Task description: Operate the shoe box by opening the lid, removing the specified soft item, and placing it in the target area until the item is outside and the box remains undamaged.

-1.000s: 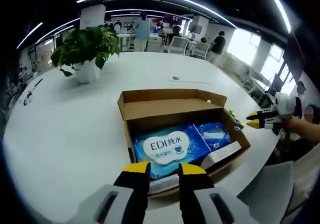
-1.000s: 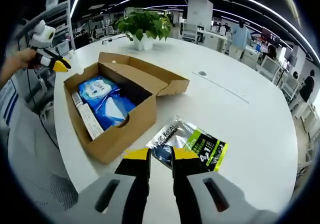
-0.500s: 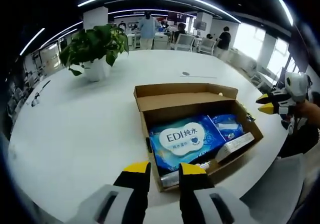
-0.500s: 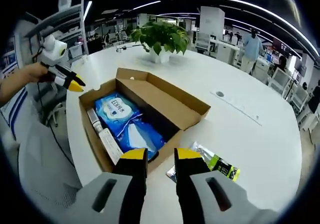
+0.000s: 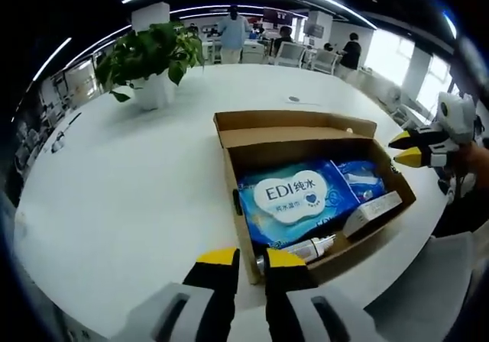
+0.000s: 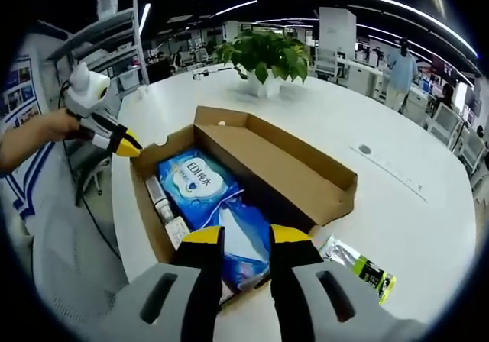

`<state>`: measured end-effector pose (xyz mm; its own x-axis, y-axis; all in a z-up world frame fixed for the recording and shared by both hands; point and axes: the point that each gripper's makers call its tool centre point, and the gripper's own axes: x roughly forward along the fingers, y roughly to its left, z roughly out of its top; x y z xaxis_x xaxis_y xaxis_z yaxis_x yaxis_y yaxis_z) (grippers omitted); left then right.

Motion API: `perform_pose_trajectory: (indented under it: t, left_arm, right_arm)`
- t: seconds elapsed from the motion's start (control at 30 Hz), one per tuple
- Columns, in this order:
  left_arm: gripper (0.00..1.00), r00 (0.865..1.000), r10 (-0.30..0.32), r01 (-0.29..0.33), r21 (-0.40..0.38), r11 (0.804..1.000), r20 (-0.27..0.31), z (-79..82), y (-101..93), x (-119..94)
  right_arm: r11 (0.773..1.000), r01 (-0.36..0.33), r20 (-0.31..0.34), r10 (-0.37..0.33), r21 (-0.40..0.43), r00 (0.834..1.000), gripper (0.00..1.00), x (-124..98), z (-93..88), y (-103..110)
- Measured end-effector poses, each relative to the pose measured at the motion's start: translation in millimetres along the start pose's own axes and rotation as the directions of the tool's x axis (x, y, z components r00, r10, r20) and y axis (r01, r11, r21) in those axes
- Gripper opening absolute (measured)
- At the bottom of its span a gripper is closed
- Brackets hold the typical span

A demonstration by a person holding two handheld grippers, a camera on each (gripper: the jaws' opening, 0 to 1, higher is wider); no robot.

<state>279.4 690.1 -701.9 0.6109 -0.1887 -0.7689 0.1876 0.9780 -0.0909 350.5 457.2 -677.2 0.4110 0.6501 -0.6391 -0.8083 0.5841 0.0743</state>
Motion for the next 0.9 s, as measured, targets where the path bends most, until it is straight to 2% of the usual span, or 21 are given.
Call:
perform_pose_trajectory:
  t: [0.13,0.43,0.9]
  left_arm:
    - [0.05,1.0,-0.009,0.009,-0.019,1.0,0.0,-3.1,-1.5,1.9]
    - [0.05,1.0,-0.016,0.015,-0.029,0.999,-0.003,-2.9,-3.5,1.7]
    - [0.05,1.0,-0.005,0.005,-0.029,1.0,-0.008,-1.5,-4.0,2.7]
  right_arm:
    - [1.0,-0.025,-0.009,0.026,0.018,1.0,0.21,15.9,2.7,4.6]
    - [0.996,-0.069,-0.03,0.071,0.056,0.997,0.21,47.2,9.1,13.1]
    - [0.99,-0.11,-0.096,0.118,0.089,0.988,0.21,85.5,7.4,22.3]
